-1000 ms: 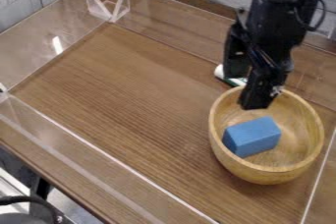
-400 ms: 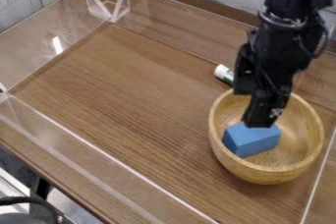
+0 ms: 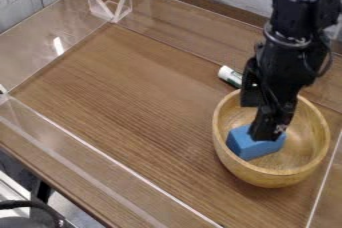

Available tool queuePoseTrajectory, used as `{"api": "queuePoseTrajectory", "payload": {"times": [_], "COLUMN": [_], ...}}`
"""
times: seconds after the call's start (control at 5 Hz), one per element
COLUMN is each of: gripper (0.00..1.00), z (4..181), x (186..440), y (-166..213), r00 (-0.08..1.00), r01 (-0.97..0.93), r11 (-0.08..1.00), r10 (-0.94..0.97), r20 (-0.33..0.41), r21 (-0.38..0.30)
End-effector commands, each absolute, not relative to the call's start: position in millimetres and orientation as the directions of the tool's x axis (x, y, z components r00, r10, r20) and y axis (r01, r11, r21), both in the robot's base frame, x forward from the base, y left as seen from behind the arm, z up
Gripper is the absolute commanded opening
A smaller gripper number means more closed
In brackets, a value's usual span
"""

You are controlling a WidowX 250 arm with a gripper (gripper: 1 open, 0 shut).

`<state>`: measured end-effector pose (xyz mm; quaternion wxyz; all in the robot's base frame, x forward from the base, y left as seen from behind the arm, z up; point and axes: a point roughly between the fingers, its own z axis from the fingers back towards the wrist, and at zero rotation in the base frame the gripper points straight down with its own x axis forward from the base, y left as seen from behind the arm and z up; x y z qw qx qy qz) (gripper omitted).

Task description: Remove the blue block from inside the brown bowl and put it on the table

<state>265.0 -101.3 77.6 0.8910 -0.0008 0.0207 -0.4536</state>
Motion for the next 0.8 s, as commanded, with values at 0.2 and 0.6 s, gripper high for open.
{"api": "queuePoseTrajectory", "payload": {"times": [0.2,0.6], "gripper": [1.0,1.0], "z": [76.5,77.4], "x": [271.9,273.3], "y": [-105.0,-102.6], "r00": [0.588,0.616], "r01": [0.808,0.786], "r11": [0.589,0.617], "r10": [-0.808,-0.787], "r20": [0.015,0.035], "r21": [0.018,0.034]}}
